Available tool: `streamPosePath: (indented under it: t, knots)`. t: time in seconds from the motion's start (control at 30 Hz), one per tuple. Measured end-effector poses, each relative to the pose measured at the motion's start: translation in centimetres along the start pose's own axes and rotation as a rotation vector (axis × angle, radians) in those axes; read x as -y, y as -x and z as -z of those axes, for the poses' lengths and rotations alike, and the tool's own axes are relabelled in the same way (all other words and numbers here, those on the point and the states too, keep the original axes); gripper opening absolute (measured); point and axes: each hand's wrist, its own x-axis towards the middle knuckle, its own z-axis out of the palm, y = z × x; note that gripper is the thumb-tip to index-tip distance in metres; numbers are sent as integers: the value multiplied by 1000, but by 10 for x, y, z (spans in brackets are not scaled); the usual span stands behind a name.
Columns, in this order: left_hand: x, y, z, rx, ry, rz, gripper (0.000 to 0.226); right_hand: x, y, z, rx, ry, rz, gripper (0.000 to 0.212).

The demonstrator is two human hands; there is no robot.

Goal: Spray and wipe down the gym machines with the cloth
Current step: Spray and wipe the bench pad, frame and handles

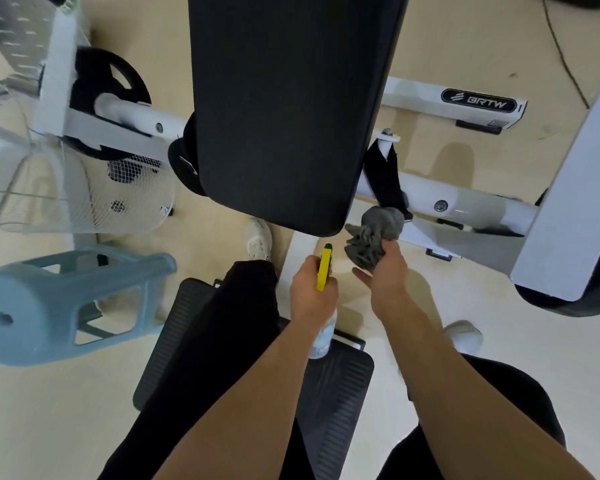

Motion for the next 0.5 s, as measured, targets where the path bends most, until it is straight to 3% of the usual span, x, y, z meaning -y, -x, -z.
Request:
streamPosePath:
  t: [0.23,0.37,0.5]
  knots:
    - [11,-11,61,-104,-4,-43,15,-6,4,-78,-20,-121,-152,40]
    - [8,-27,104,-161,-43,-143,13,-24,-5,-113,-2,-420,-307,61]
    - [5,-44,138,-200,-24,-203,15,-38,9,-154,143,-575,-370,44]
